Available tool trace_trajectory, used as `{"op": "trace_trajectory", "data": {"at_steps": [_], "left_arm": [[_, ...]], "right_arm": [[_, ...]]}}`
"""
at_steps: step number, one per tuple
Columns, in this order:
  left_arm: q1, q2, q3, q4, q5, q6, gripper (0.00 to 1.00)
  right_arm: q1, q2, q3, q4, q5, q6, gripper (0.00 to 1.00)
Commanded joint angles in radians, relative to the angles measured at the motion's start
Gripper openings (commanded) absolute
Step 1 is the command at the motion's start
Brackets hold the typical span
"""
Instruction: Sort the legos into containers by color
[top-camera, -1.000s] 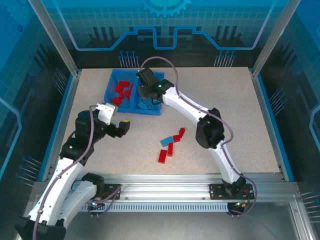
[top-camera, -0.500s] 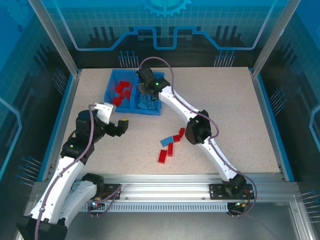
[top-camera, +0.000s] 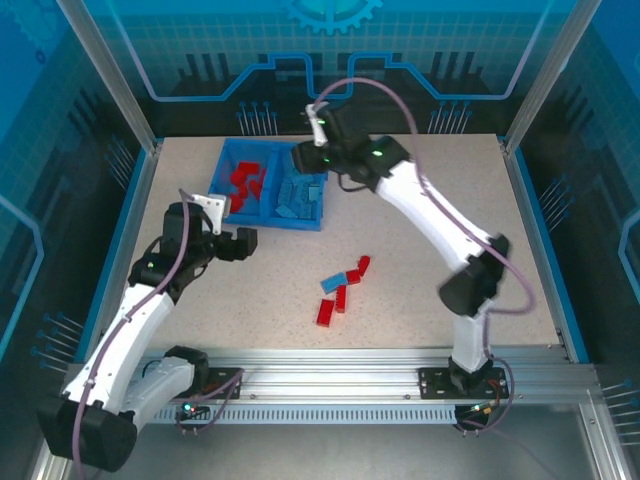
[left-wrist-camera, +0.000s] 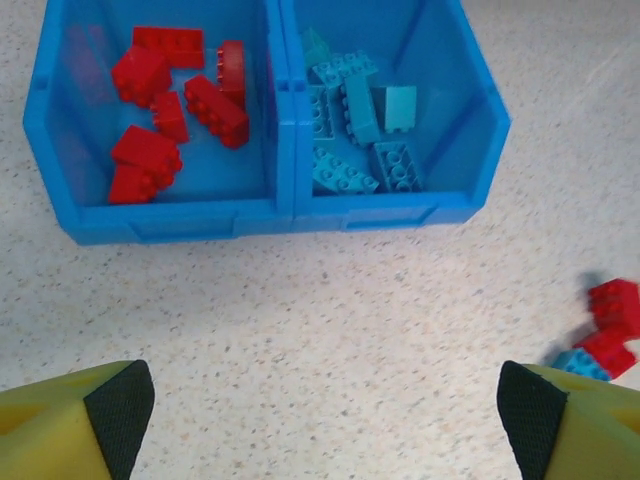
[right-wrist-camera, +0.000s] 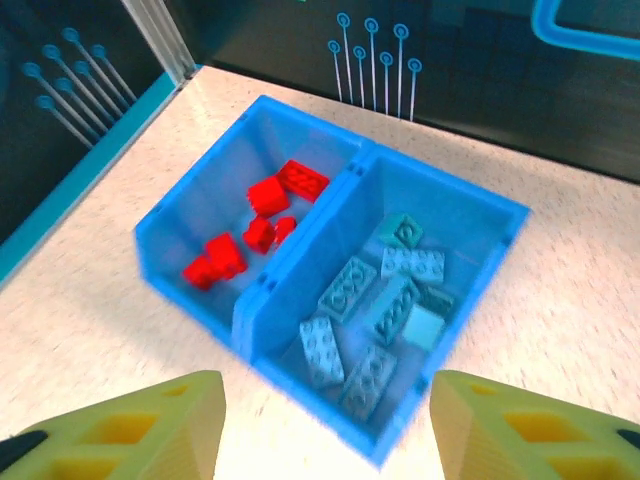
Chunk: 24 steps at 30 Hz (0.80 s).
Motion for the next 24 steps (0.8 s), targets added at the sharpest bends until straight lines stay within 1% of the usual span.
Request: {"op": "trace_trajectory", "data": {"at_steps": [1, 3, 5, 8, 11, 13, 16, 19, 21, 24], "left_arm": [[-0.108, 0.003, 0.054, -0.006, 0.039, -0.207, 0.88], [-0.219, 0.029, 0.056, 0.063, -0.004, -0.278, 0.84], [-0.319, 0.106, 0.088, 0.104, -0.028, -0.326, 0.82], [-0.441, 0.301, 0.196, 0.08, -0.064, -0.319, 0.83], [-0.544, 0.513, 0.332, 0.028, -0.103, -0.282, 0.83], [-0.58, 0.642, 0.416, 0.004, -0.101, -0.291, 0.83], [-0.603, 0.807, 0.519, -0.002, -0.086, -0.309, 0.83], [-0.611, 0.934, 0.605, -0.022, -0.092, -0.305, 0.82], [-0.617, 0.998, 0.651, -0.045, -0.092, -0.288, 0.81], [-0.627, 1.078, 0.709, -0.08, -0.056, -0.253, 0.79]], "right_arm": [[-0.072, -0.22, -0.285, 0.028, -0.16, 0.006, 0.65], [-0.119, -0.371, -0.469, 0.042, -0.196, 0.038, 0.7], [-0.164, -0.53, -0.641, 0.024, -0.181, 0.068, 0.74], [-0.224, -0.725, -0.845, -0.044, -0.131, 0.126, 0.8], [-0.282, -0.892, -0.996, -0.109, -0.127, 0.191, 0.85], [-0.31, -0.986, -1.07, -0.136, -0.139, 0.232, 0.92], [-0.331, -1.096, -1.14, -0.175, -0.15, 0.272, 1.0], [-0.336, -1.158, -1.164, -0.2, -0.169, 0.293, 1.0], [-0.338, -1.172, -1.194, -0.222, -0.175, 0.296, 1.0], [-0.338, -1.173, -1.197, -0.24, -0.174, 0.295, 1.0]]}}
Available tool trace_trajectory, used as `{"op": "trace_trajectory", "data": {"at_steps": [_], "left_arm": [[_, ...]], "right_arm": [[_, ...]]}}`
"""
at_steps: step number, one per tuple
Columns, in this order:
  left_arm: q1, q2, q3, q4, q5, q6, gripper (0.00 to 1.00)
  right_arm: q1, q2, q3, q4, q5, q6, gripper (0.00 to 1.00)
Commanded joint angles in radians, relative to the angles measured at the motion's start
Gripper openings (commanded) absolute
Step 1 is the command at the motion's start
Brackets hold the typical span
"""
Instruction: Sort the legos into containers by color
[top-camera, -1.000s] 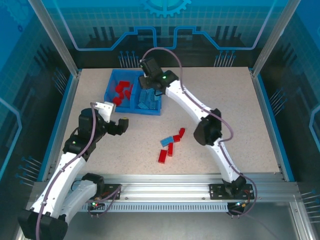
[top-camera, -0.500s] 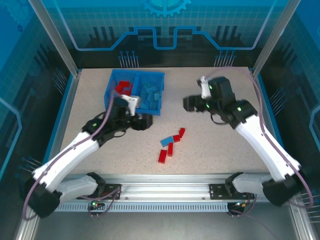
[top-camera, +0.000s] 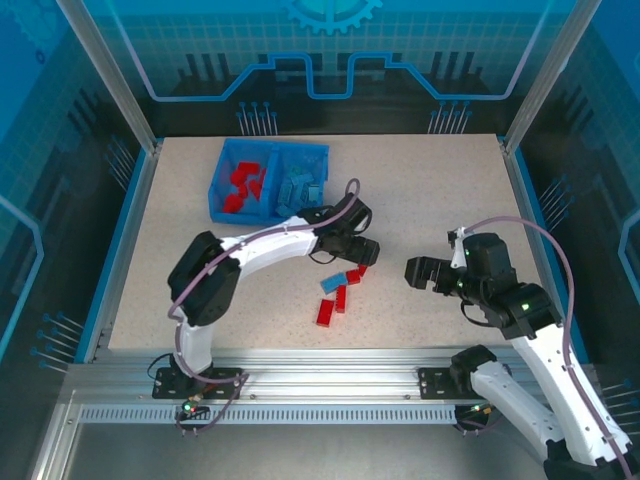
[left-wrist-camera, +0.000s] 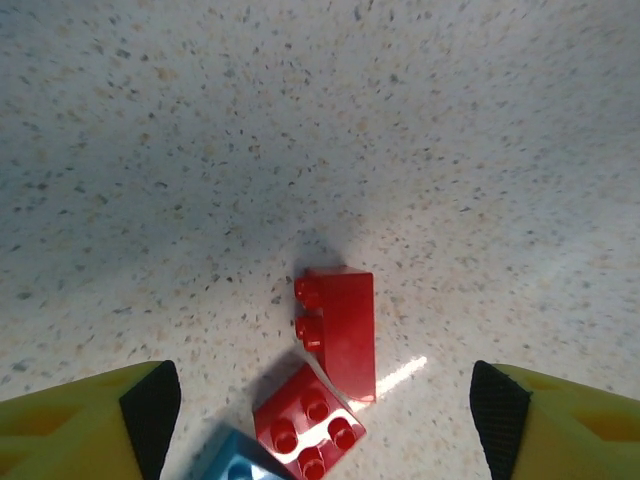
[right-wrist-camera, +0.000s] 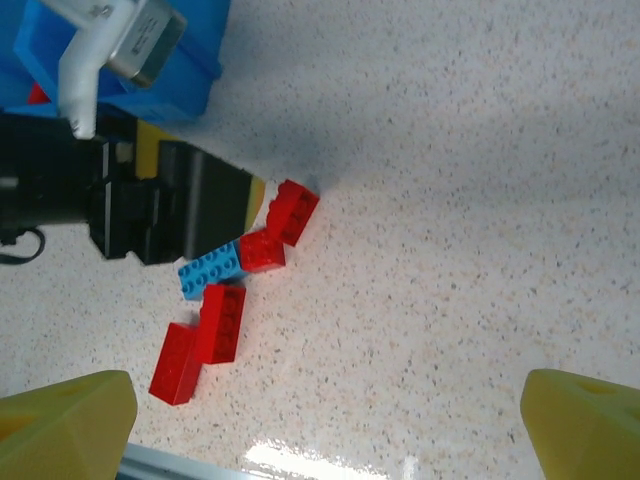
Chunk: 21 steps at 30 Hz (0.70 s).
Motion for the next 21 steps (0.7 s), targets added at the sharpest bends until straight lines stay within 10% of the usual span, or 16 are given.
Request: {"op": "trace_trajectory", "data": {"at_steps": [1, 21], "left_arm": [[-0.015, 0.057, 0.074, -0.072, 0.022, 0.034, 0.79], [-0.018, 0.13, 0.072, -0.029, 0.031, 0.037, 0.29]], "right_arm": [[-0.015, 0.0, -0.019, -0.044, -0.021, 0.025, 1.0], [-0.016, 0.096, -0.062, 0.032, -0.208, 0.017, 0.98]]}}
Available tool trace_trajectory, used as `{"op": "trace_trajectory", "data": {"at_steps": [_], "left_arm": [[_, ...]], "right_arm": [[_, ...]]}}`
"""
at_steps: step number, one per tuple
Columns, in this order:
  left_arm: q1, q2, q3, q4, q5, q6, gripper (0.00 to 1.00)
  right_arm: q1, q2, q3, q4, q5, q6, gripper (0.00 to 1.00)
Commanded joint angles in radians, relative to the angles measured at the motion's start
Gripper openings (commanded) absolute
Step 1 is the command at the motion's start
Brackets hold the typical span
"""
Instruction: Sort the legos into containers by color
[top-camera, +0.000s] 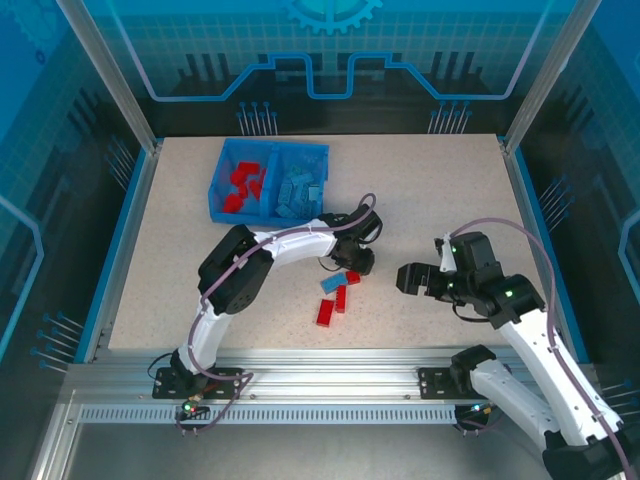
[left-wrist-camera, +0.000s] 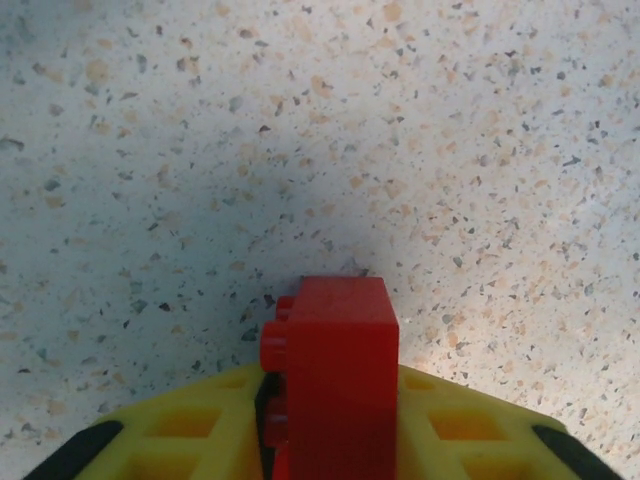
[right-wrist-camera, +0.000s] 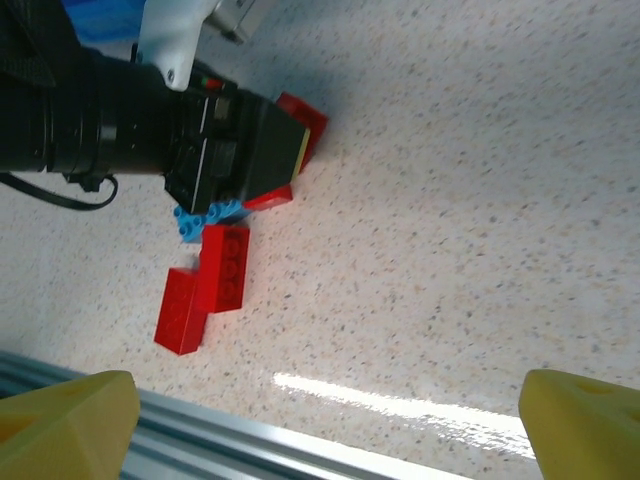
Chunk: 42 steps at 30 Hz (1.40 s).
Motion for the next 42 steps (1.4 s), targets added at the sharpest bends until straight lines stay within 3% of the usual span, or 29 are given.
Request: {"op": "trace_trajectory", "data": {"at_steps": [1, 9, 12, 15, 21, 25, 30, 33, 42], "left_arm": [[-0.005, -0.069, -0.013, 0.021, -0.016, -0.002, 0.28], [0.045, -0.341, -0.096, 0.074, -0.103, 0.026, 0.23], [0.124, -0.446, -0.111, 0.066, -0.132, 0.057, 0.24], [0.264, -0.496, -0.096, 0.041, -0.149, 0.074, 0.24], [0.538, -0.407, 0.007, -0.012, -0.192, 0.066, 0.24], [0.632, -0.283, 0.109, -0.064, -0.27, 0.052, 0.24], [0.677, -0.153, 0.178, -0.131, -0.278, 0.02, 0.26], [0.681, -0.122, 0.157, -0.12, -0.263, 0.002, 0.33], [0.684, -0.181, 0.091, -0.077, -0.302, -0.004, 0.42]], "right_arm": [[-0.013, 0.014, -0.002, 0.029, -0.083, 0.002, 0.98], [-0.013, 0.01, 0.052, 0.076, -0.05, 0.022, 0.98], [-0.013, 0.018, 0.057, 0.072, -0.05, 0.025, 0.98], [-0.013, 0.013, 0.046, 0.082, -0.049, 0.033, 0.98], [-0.013, 0.002, 0.036, 0.087, -0.055, 0.054, 0.98], [-0.012, -0.021, 0.039, 0.061, -0.053, 0.059, 0.98], [-0.011, -0.066, 0.034, 0.032, -0.039, 0.072, 0.98], [-0.011, -0.084, 0.03, 0.024, -0.035, 0.079, 0.98], [-0.011, -0.076, 0.033, 0.028, -0.046, 0.083, 0.98]]}}
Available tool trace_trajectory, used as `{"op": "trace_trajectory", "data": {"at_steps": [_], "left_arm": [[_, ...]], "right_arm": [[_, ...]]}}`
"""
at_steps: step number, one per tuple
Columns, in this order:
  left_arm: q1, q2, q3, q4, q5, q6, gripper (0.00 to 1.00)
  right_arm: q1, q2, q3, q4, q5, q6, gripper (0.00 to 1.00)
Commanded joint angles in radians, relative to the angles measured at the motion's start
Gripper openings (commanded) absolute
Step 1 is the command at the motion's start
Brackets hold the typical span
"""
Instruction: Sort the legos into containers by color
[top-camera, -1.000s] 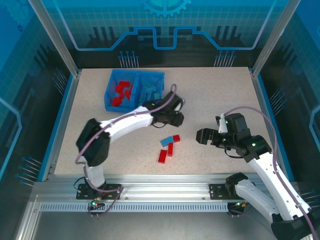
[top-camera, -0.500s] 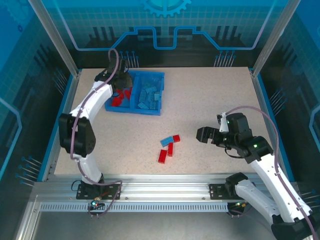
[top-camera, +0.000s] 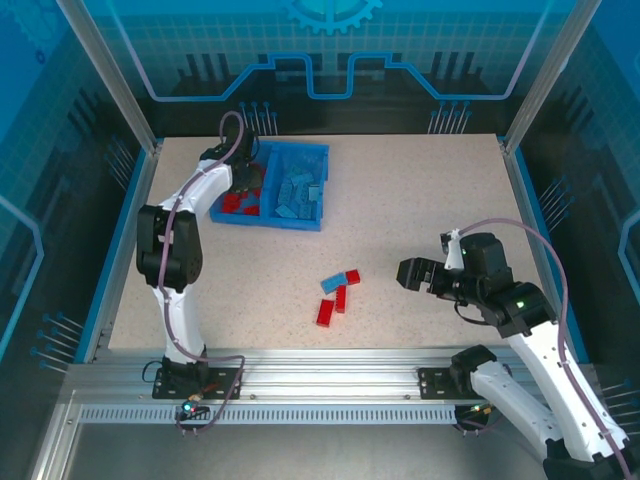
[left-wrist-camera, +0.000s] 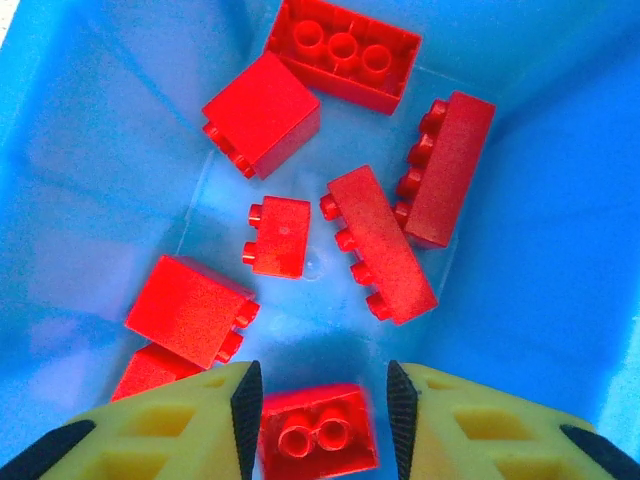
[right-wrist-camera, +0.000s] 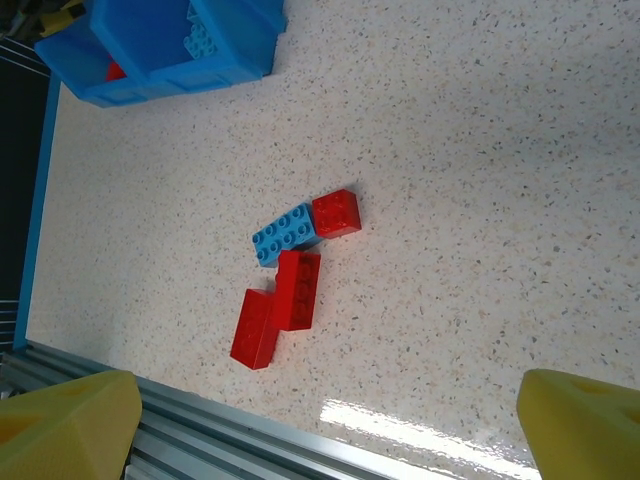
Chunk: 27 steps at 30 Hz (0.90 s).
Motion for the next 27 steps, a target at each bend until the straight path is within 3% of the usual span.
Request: {"op": "trace_trajectory", "data": {"at_steps": [1, 5, 9, 14, 16, 19, 24, 27], "left_arm": [[0.006, -0.092, -0.028, 0.005, -0.027, -0.01, 0.42], [0.003, -0.247, -0.101, 0.034, 0.042, -0.027, 0.42], [-0.043, -0.48, -0.246, 0.104, 0.199, -0.027, 0.42], [-0.27, -0.661, -0.367, 0.147, 0.307, 0.161, 0.42], [-0.386, -0.681, -0.399, 0.128, 0.387, 0.298, 0.45], [-0.517, -0.669, -0.438, 0.086, 0.411, 0.482, 0.49], [-0.624, -0.599, -0.505, 0.112, 0.455, 0.707, 0.57], [-0.651, -0.528, -0.515, 0.157, 0.443, 0.75, 0.59]], "right_arm": [[-0.011, 0.007, 0.002, -0.003, -0.01, 0.016, 0.97], [-0.009, 0.037, -0.006, 0.023, -0.019, 0.017, 0.97], [0.012, 0.09, -0.015, 0.064, -0.022, 0.02, 0.97], [0.037, 0.168, -0.023, 0.132, -0.03, 0.028, 0.97], [0.049, 0.198, -0.018, 0.145, -0.03, 0.026, 0.96], [0.062, 0.207, -0.012, 0.136, -0.008, 0.028, 0.97], [0.062, 0.142, -0.027, 0.097, 0.056, 0.046, 0.97], [0.062, 0.089, -0.035, 0.072, 0.093, 0.057, 0.97]]}}
